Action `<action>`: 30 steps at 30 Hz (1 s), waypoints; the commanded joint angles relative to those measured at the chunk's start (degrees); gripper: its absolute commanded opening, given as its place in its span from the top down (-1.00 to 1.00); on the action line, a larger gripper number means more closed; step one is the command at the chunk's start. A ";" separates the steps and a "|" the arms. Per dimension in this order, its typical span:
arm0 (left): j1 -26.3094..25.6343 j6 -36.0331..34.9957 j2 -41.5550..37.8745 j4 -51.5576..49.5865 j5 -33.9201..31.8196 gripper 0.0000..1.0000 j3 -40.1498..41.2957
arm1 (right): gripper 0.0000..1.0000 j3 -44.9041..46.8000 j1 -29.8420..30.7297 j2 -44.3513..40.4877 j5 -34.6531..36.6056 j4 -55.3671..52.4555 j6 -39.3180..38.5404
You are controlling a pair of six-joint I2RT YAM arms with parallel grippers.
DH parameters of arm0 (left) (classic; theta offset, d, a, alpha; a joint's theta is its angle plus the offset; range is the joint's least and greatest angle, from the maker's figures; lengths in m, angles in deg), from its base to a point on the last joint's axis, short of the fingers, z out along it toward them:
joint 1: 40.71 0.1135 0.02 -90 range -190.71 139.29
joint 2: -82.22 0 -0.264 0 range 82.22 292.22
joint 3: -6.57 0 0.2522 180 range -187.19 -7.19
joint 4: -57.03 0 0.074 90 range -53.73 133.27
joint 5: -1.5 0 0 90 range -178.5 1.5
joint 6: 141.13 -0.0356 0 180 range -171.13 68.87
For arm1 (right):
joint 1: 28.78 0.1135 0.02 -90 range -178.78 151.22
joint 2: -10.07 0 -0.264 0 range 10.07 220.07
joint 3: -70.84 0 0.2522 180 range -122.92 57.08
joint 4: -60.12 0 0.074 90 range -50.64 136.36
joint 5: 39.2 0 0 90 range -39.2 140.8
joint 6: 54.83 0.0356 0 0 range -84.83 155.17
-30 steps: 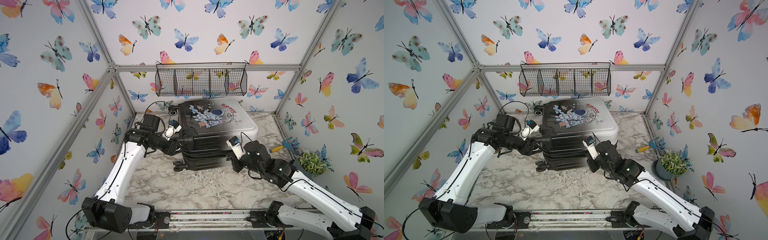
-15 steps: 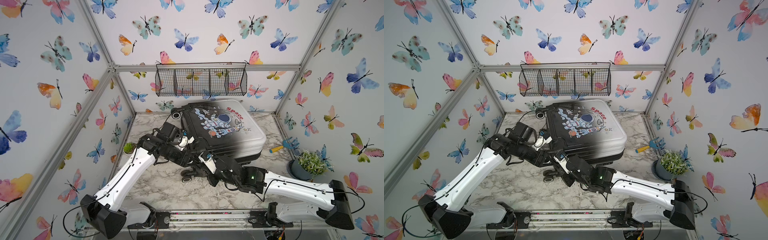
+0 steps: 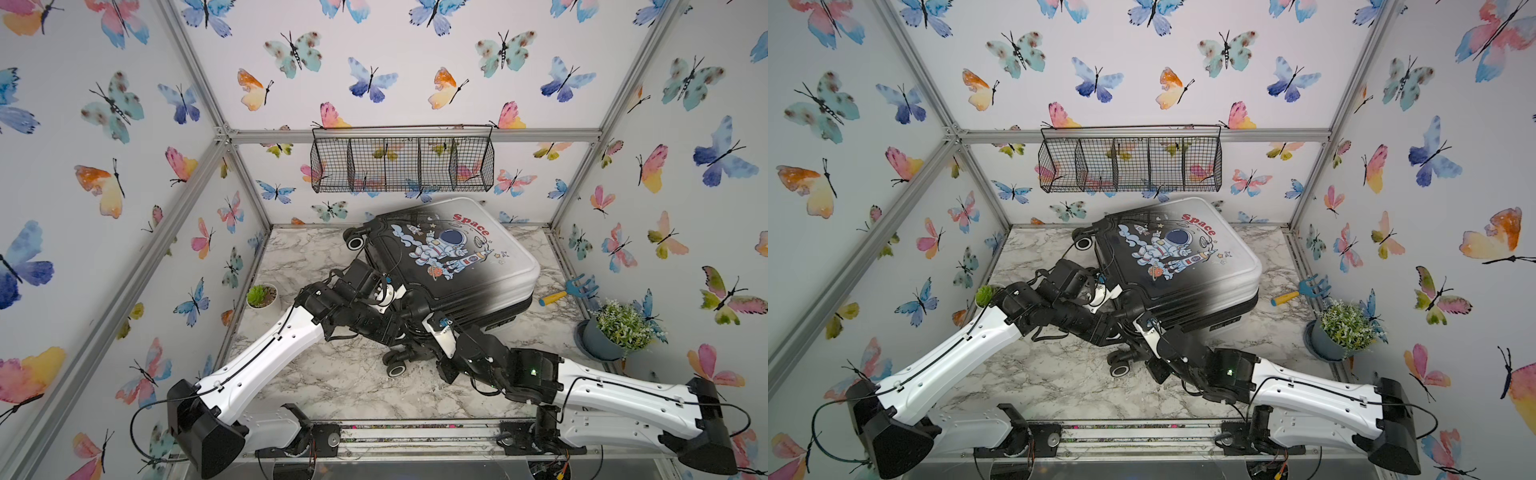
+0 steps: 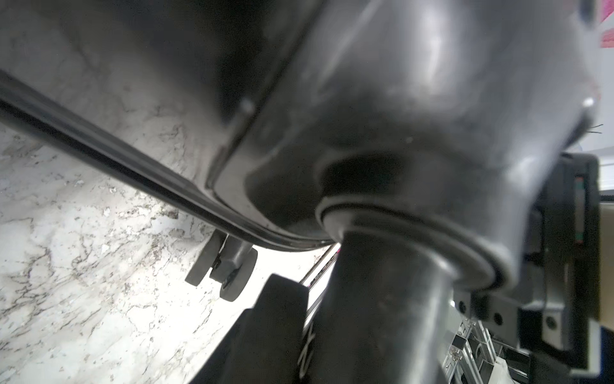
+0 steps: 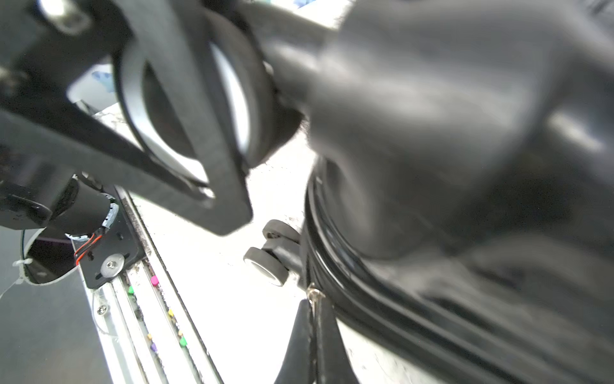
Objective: Close the suitcase zippers
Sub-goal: Place the suitcase at the center of the board, then pick up the suitcase from the center of the board.
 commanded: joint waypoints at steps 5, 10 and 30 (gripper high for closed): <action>2.08 -4.05 -0.67 1.26 -5.27 -0.61 -0.89 | 0.92 -1.41 0.12 -7.78 4.77 -11.25 2.88; 2.25 -6.99 -0.12 -2.56 -7.48 -0.94 -3.82 | 0.93 -1.57 -0.63 -9.53 6.64 -14.40 3.04; 21.81 -43.32 19.86 0.00 -31.99 -0.98 -26.01 | 0.92 1.83 -0.84 -13.16 7.99 -14.16 4.67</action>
